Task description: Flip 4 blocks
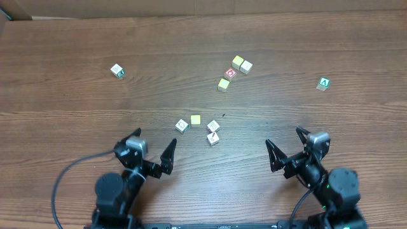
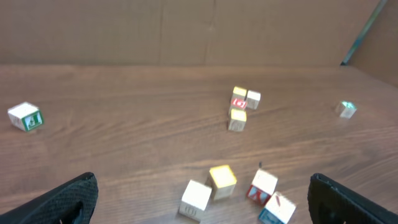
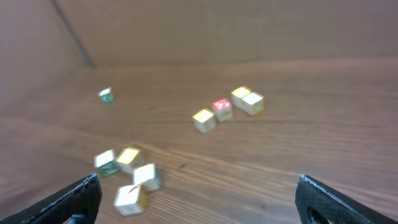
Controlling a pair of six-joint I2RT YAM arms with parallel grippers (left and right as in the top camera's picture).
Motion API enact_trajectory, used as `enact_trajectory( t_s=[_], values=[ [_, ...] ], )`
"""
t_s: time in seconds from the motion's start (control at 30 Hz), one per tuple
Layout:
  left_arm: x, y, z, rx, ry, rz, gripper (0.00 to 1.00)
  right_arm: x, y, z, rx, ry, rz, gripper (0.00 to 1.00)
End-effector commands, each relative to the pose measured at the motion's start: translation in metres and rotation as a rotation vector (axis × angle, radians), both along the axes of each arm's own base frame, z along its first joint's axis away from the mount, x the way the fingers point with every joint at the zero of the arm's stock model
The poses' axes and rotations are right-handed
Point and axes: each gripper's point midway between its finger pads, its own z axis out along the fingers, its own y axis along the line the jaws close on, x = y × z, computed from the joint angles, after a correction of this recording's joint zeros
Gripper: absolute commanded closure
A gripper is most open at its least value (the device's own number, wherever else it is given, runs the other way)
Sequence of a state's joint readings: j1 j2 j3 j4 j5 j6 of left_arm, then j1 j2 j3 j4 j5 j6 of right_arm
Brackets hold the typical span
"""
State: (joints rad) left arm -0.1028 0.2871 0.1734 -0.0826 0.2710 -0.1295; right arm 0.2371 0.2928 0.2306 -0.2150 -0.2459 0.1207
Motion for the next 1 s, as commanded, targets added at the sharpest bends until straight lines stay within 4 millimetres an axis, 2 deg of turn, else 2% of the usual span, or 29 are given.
enact_trajectory(
  t_s=[0.0,0.13,0.3,0.43,0.57,0.67,0.77,0.83,0.97],
  values=[
    [0.014,-0.005,0.037,-0.007,0.043,-0.022,0.0,0.003,0.02,0.05,0.032,0.042,0.111,0.0],
    [0.038,-0.013,0.034,0.012,0.278,-0.053,0.0,0.016,0.037,0.065,0.017,0.265,0.182,0.0],
    [0.058,-0.021,0.019,0.036,0.629,-0.096,0.0,0.021,0.062,0.064,0.022,0.668,0.244,0.0],
    [0.062,-0.03,0.008,-0.01,0.87,-0.117,0.0,0.012,0.081,0.042,0.002,1.013,0.238,0.0],
    [0.07,-0.034,-0.008,-0.065,0.997,-0.092,0.0,-0.004,0.105,-0.007,-0.136,1.211,0.284,0.0],
    [0.066,-0.034,-0.025,-0.096,1.089,-0.058,0.0,-0.013,0.12,-0.043,-0.274,1.284,0.294,0.0],
    [0.064,-0.033,-0.038,-0.091,1.145,-0.051,0.0,-0.014,0.132,-0.065,-0.363,1.279,0.305,0.0],
    [0.064,-0.033,-0.046,-0.09,1.172,-0.048,0.0,-0.01,0.141,-0.069,-0.377,1.242,0.315,0.0],
    [0.061,-0.033,-0.06,-0.085,1.229,-0.041,0.0,0.007,0.163,-0.064,-0.333,1.134,0.357,0.0]
  ],
)
